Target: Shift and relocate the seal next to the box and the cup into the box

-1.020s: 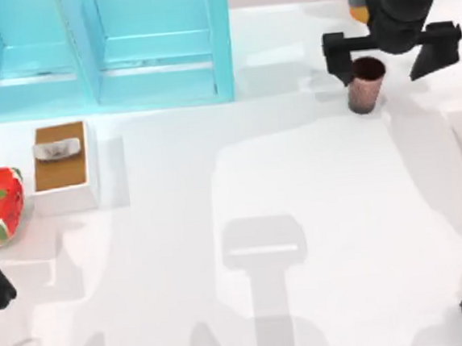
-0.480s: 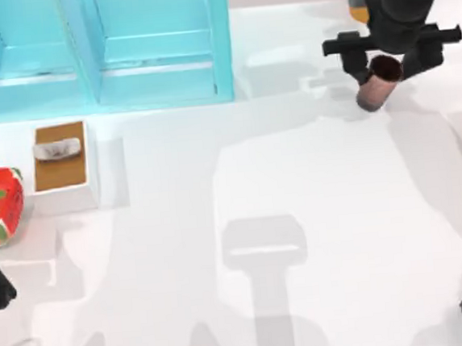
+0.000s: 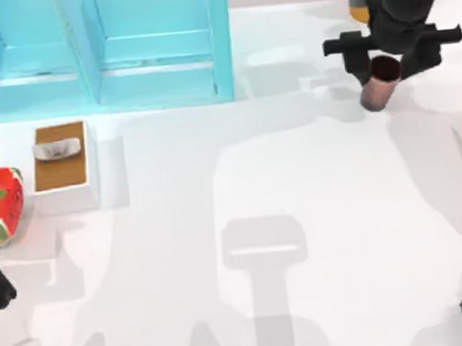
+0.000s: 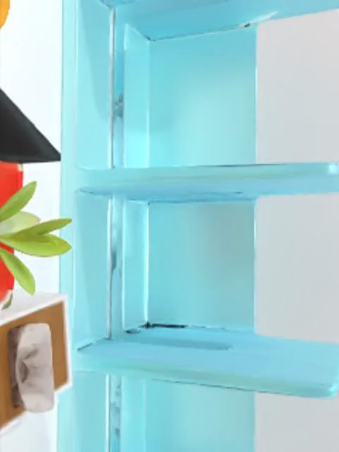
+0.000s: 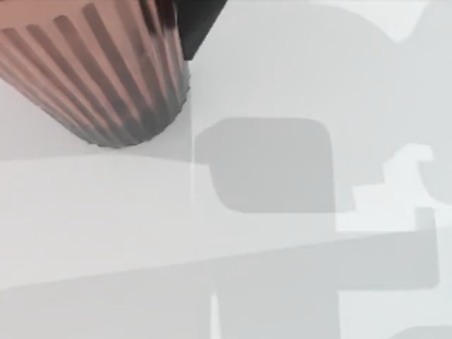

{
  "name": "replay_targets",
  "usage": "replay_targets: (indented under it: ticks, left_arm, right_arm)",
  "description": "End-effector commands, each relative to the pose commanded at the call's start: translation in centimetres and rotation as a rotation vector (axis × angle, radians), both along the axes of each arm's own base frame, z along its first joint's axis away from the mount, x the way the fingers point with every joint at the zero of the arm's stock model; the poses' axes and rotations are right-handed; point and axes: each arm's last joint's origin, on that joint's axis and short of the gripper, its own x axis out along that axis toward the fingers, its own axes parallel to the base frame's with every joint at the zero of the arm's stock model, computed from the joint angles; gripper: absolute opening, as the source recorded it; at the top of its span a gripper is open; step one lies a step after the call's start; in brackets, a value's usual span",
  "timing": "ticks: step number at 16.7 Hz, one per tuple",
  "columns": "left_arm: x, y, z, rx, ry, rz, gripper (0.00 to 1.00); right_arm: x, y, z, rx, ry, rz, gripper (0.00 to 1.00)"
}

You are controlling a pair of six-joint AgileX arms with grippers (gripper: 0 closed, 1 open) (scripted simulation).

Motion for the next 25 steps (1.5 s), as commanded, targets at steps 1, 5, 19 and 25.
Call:
replay_targets:
  ticks: [1,5,19,25]
  left_arm:
    - [0.0,0.0,0.0,0.000,0.000,0.000,1.00]
    - [0.0,0.0,0.0,0.000,0.000,0.000,1.00]
    - [0.0,0.0,0.0,0.000,0.000,0.000,1.00]
    - [0.0,0.0,0.0,0.000,0.000,0.000,1.00]
  right_arm:
    - [0.0,0.0,0.0,0.000,0.000,0.000,0.00]
    - [0.0,0.0,0.0,0.000,0.000,0.000,0.00]
    - [0.0,-9.0,9.2,0.001,-0.005,0.000,0.00]
    - [-0.4,-9.6,10.1,0.000,-0.006,0.004,0.00]
